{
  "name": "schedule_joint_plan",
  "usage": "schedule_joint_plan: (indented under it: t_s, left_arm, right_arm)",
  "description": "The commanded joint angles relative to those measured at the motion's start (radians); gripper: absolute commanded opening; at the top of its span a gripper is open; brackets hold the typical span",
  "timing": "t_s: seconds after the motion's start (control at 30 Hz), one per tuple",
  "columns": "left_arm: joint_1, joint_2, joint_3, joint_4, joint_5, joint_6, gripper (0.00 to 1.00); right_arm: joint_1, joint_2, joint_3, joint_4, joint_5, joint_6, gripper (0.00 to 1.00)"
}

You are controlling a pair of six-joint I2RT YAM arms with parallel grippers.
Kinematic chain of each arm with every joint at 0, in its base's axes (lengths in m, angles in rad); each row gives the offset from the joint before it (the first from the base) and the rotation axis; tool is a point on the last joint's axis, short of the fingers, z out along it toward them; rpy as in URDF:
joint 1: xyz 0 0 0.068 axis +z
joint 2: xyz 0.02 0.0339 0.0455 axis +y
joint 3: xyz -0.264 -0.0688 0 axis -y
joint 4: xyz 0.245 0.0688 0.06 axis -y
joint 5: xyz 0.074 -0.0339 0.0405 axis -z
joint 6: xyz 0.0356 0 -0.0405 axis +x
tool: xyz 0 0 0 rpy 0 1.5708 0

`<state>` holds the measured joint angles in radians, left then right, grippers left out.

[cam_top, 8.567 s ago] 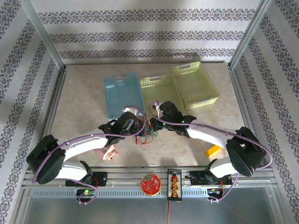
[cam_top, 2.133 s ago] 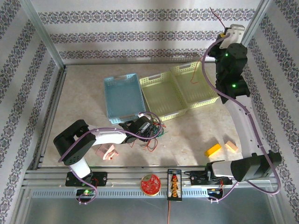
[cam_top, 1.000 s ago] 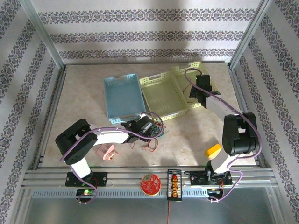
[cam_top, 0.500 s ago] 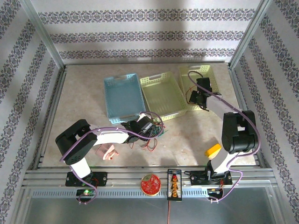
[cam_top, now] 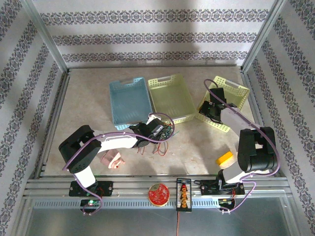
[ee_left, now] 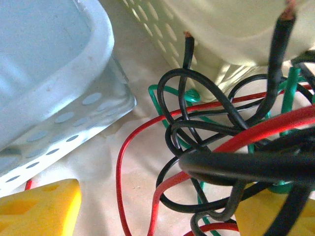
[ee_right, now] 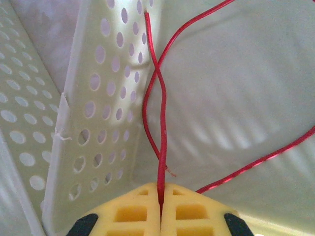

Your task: Untangle the cables

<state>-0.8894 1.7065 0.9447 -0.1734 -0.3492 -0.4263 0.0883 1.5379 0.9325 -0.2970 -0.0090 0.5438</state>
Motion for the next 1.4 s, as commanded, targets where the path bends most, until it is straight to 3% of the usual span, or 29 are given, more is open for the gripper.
schedule_joint_plan:
  t_s: [0.0, 0.27, 0.57, 0.9, 1.0, 1.07, 1.13, 1.37]
  left_arm:
    - [-0.014, 0.000, 0.004, -0.025, -0.020, -0.008, 0.80]
    - [-0.014, -0.005, -0.014, -0.026, -0.013, -0.014, 0.81]
    - [-0.013, -0.008, -0.002, -0.085, -0.125, -0.069, 0.81]
    - [-0.013, 0.004, 0.015, -0.118, -0.163, -0.085, 0.82]
    - [-0.013, 0.001, 0.014, -0.118, -0.168, -0.089, 0.82]
    - [-0.012, 0.001, 0.014, -0.118, -0.170, -0.091, 0.82]
    - [-0.013, -0.001, 0.012, -0.115, -0.166, -0.091, 0.82]
    - [-0.013, -0.008, -0.004, -0.107, -0.157, -0.110, 0.82]
  right_arm:
    - [-0.010, -0.020, 0.018, -0.032, 0.014, -0.033, 0.00]
    - [-0.013, 0.073, 0.084, -0.050, -0.089, -0.078, 0.00]
    - [0.007, 0.113, 0.071, -0.079, -0.207, -0.098, 0.00]
    - [0.018, -0.001, 0.014, -0.146, -0.123, -0.140, 0.02]
    - [0.017, -0.057, 0.018, -0.146, -0.080, -0.145, 0.14]
    - [0.015, -0.086, 0.027, -0.146, -0.046, -0.143, 0.34]
    - [0.007, -0.115, 0.045, -0.146, -0.008, -0.140, 0.46]
    - [-0.085, -0.175, 0.085, -0.153, 0.172, -0.099, 0.61]
